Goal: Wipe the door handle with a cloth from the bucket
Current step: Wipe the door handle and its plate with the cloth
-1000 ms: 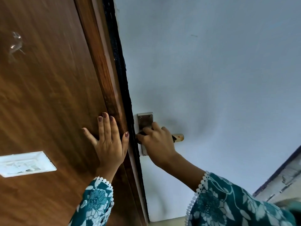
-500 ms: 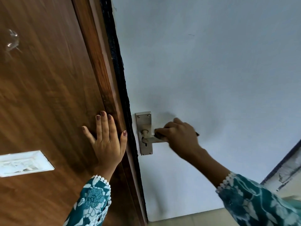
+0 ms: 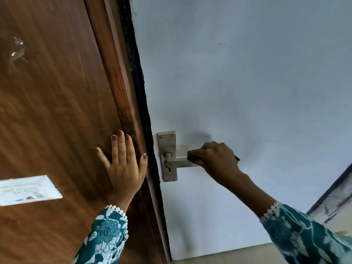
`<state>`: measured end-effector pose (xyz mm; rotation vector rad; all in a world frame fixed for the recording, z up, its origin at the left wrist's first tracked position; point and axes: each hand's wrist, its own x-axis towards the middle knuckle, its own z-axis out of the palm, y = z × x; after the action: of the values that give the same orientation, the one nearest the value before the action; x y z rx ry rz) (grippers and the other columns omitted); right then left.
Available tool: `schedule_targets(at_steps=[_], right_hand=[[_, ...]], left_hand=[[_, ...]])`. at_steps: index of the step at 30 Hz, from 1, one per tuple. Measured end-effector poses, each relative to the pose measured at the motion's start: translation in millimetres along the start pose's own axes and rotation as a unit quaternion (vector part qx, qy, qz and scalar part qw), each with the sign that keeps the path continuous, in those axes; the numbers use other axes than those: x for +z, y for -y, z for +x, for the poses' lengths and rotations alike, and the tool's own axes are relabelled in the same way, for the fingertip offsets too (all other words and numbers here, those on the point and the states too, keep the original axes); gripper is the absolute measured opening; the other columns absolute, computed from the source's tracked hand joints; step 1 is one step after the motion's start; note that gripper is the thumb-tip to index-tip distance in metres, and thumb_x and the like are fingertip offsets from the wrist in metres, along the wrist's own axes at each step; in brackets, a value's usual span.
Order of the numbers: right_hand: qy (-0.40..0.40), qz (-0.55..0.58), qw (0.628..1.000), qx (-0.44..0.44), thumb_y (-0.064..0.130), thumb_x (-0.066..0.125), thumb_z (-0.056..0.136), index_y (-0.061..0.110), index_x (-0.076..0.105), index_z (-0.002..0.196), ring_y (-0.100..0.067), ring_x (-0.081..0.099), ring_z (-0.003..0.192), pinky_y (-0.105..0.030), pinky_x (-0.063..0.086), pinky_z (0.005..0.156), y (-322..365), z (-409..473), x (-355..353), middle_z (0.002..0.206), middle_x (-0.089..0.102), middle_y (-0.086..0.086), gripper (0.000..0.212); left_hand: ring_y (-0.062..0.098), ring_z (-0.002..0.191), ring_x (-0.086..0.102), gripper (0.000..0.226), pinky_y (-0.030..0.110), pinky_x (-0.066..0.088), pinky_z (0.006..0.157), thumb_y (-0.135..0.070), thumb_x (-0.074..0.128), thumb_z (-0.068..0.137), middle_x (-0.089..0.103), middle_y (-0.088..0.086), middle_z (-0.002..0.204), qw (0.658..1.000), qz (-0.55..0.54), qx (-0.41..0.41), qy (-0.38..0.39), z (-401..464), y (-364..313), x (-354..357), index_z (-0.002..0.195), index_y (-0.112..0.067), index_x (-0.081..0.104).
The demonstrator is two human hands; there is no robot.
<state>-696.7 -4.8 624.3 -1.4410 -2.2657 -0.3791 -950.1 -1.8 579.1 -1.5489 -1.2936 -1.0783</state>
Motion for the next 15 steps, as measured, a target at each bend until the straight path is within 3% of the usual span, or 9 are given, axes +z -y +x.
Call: schedule_targets(at_steps=[7,11,13,15], right_hand=[[-0.020,-0.004,0.998,-0.051,0.009,0.081,0.056,0.032,0.075,0.085,-0.022,0.062,0.059,-0.027,0.044,0.056,42.2,19.2,8.3,0.063,0.066,0.001,0.037],[-0.032,0.006,0.999,-0.020,0.017,0.081,0.065,0.040,0.073,0.084,-0.018,0.061,0.060,-0.023,0.036,0.055,4.9,3.5,3.4,0.064,0.064,0.005,0.030],[-0.018,0.035,0.999,0.014,0.027,0.071,0.076,0.040,0.073,0.088,-0.019,0.062,0.066,-0.022,0.031,0.056,-14.1,-6.7,-2.3,0.067,0.064,0.005,0.018],[0.017,0.132,0.987,0.094,0.028,0.058,0.083,0.038,0.072,0.092,-0.020,0.063,0.067,-0.025,0.040,0.055,-26.9,-18.6,-5.5,0.069,0.065,0.002,0.020]], left_hand=[[0.018,0.149,0.001,0.066,0.054,-0.007,0.115,-0.041,0.033,0.100,-0.007,0.000,0.162,1.000,0.004,0.008,0.000,-0.6,2.1,0.0,0.152,-0.011,0.006],[0.018,0.149,0.001,0.067,0.053,-0.007,0.115,-0.043,0.032,0.100,-0.006,-0.001,0.162,1.000,0.006,0.012,-0.002,-1.4,4.4,1.4,0.152,-0.012,0.006],[0.018,0.149,0.001,0.067,0.052,-0.007,0.115,-0.043,0.033,0.099,-0.006,-0.001,0.162,1.000,0.008,0.014,-0.004,-1.2,4.0,2.2,0.152,-0.011,0.007],[0.018,0.149,0.001,0.067,0.052,-0.007,0.115,-0.042,0.033,0.099,-0.006,-0.001,0.162,1.000,0.006,0.014,-0.003,-1.6,3.8,2.4,0.152,-0.011,0.006]])
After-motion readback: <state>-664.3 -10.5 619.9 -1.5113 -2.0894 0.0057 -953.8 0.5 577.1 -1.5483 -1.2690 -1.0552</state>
